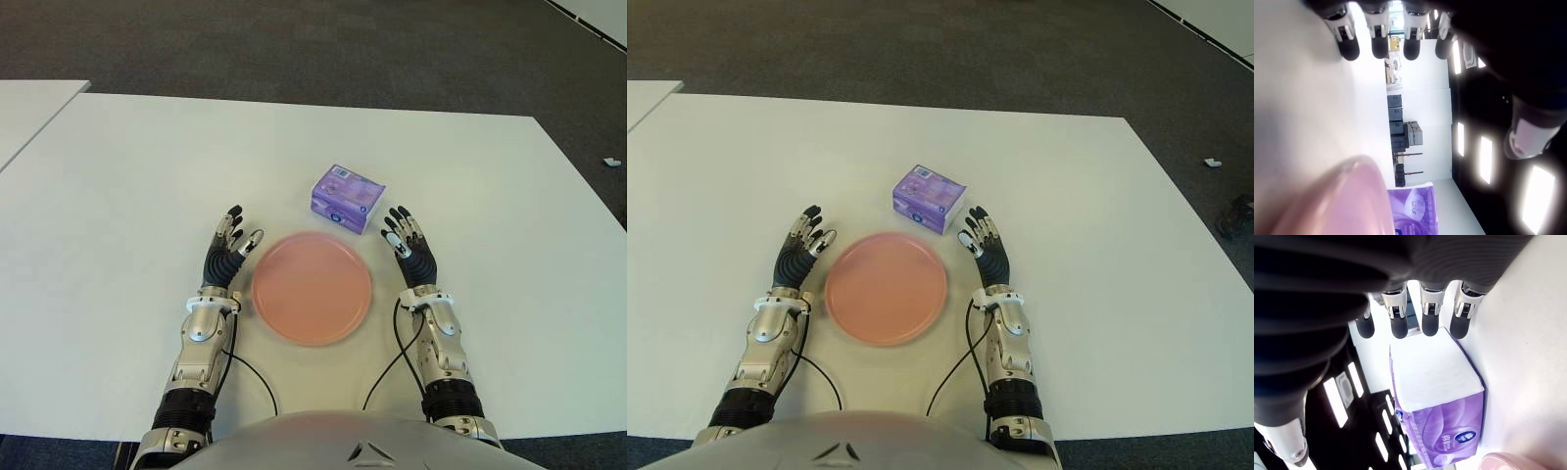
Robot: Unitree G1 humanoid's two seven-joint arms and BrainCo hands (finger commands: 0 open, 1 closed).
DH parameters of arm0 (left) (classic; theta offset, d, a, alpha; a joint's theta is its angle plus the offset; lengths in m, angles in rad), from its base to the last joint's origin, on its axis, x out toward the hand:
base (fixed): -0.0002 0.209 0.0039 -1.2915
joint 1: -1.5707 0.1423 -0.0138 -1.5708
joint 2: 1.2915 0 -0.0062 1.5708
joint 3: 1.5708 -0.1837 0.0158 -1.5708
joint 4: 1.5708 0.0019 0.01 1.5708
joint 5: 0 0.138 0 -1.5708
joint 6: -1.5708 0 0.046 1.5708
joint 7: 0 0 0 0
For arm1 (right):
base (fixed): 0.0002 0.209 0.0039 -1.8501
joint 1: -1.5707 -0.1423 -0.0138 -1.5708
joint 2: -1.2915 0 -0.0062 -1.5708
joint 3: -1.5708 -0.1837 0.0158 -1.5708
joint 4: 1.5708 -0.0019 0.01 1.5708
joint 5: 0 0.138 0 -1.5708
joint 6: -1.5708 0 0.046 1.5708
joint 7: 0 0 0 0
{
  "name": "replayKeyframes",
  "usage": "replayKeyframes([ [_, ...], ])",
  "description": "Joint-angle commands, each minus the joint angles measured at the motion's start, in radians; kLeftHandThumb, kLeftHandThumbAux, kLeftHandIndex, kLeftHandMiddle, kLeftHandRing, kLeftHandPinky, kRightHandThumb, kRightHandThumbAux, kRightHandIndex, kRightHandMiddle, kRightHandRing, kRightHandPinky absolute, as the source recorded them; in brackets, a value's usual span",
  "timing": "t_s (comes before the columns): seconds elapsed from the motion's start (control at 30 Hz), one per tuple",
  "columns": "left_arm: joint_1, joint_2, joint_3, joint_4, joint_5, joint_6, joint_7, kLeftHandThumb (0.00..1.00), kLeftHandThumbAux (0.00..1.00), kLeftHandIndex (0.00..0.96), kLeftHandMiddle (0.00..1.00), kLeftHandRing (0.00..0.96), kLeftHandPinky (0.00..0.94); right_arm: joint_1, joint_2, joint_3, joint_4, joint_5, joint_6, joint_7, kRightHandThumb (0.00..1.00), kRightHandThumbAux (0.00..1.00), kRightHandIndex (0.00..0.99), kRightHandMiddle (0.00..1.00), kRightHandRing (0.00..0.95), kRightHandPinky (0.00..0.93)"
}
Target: Put the tissue paper into the plate.
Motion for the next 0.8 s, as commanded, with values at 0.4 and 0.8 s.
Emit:
replayKeyframes([
  [0.4, 0.021, -0.004, -0.005, 0.031, 0.007, 0.021, 0.014, 0.000, 0.529, 0.000, 0.000, 0.000, 0.000, 0.091, -0.002, 0.008, 0.005, -0.098, 0.013, -0.101, 0.003, 0.669, 0.000, 0.009, 0.000, 0.018],
  [0.8, 0.008, 0.000, -0.004, 0.050, 0.009, 0.020, 0.016, 0.000, 0.528, 0.000, 0.000, 0.000, 0.000, 0.165, 0.084, 0.054, -0.592, -0.777, 0.097, -0.633, 0.034, 0.707, 0.000, 0.003, 0.000, 0.001],
])
